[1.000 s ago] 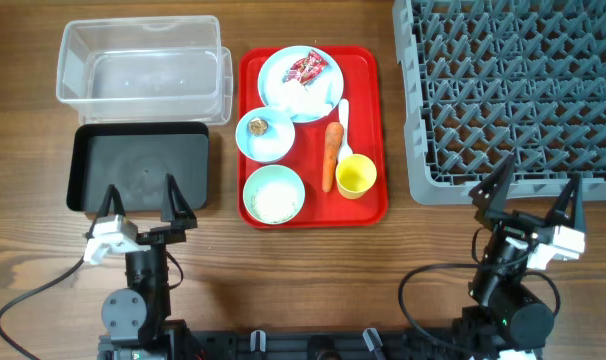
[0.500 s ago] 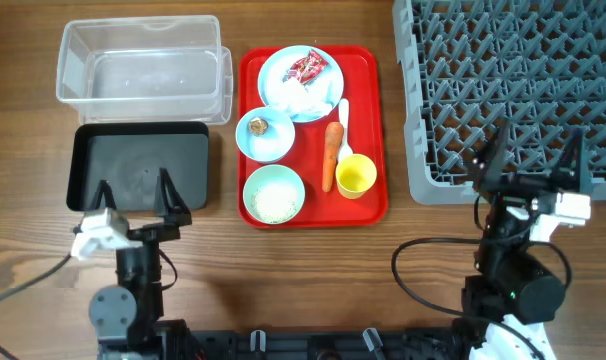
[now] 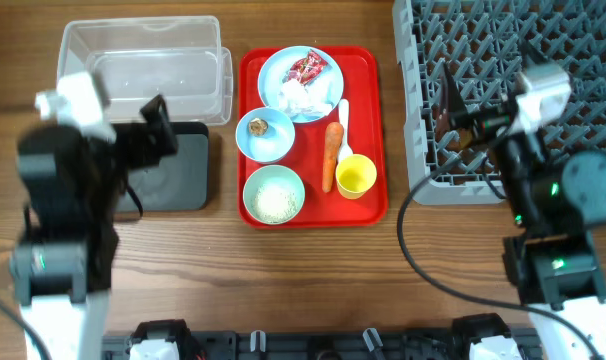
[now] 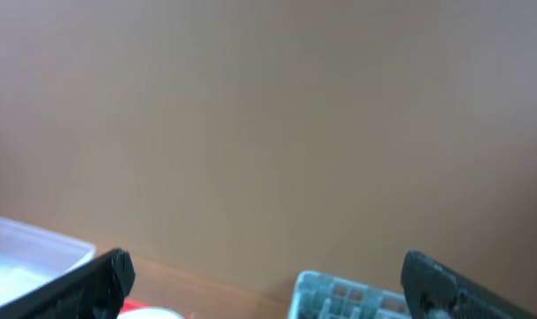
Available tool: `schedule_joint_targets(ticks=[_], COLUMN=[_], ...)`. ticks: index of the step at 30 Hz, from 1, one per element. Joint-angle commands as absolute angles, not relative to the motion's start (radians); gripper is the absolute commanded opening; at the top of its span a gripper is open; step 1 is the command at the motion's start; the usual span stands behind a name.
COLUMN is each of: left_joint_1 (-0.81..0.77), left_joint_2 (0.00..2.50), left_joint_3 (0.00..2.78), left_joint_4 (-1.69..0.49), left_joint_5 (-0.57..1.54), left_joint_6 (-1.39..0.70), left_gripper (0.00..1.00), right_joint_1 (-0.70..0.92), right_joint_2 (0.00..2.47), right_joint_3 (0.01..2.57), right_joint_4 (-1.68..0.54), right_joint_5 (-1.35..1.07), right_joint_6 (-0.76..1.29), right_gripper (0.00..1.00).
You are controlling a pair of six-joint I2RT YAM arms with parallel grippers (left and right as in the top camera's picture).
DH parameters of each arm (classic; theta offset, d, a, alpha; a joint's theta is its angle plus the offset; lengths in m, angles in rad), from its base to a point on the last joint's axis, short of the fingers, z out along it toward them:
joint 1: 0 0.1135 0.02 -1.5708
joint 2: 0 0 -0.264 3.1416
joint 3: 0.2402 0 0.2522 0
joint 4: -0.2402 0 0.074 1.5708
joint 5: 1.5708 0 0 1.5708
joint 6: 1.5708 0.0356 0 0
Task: Sort waste into correct bins and load items into the dishwasher rack
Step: 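Reach the left gripper to the blue plate and grasp the white tissue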
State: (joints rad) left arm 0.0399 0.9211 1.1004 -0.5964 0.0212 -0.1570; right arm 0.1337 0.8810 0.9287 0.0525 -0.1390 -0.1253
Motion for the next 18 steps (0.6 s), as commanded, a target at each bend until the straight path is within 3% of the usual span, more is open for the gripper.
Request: schedule_joint_targets(ticks=[1, 6, 9, 15, 18], left_joint_1=[0.034, -0.022, -0.063, -0.071, -0.102], left_joint_2=[1.241, 1.529, 1.627, 1.754, 1.789], left_joint_3=[1.465, 1.742, 1.766, 1.766, 1.766], left_joint_4=[-0.824, -1.069, -1.134, -1.129, -1.024], left_joint_5=[0.238, 0.28, 0.263, 0.266, 0.272], left_joint_6=[-0.134, -0.134, -0.134, -0.171, -0.171], left_gripper=[1.0, 1.0, 1.0, 1.0, 1.0], right_joint_1=[0.13, 0.13, 0.13, 0.13, 0.13], right_joint_2=[1.021, 1.204, 1.248, 1.275, 1.274], right_joint_3=[1.142, 1.366, 1.386, 1.385, 1.385], right_joint_4=[-0.141, -0.446, -0.489, -0.554, -0.581], right_joint_5=[-0.281, -0.323, -0.297, -0.292, -0.293], right_joint_6=[-0.131, -0.131, -0.131, -0.121, -0.121], right_gripper=[1.0, 1.0, 1.0, 1.0, 1.0])
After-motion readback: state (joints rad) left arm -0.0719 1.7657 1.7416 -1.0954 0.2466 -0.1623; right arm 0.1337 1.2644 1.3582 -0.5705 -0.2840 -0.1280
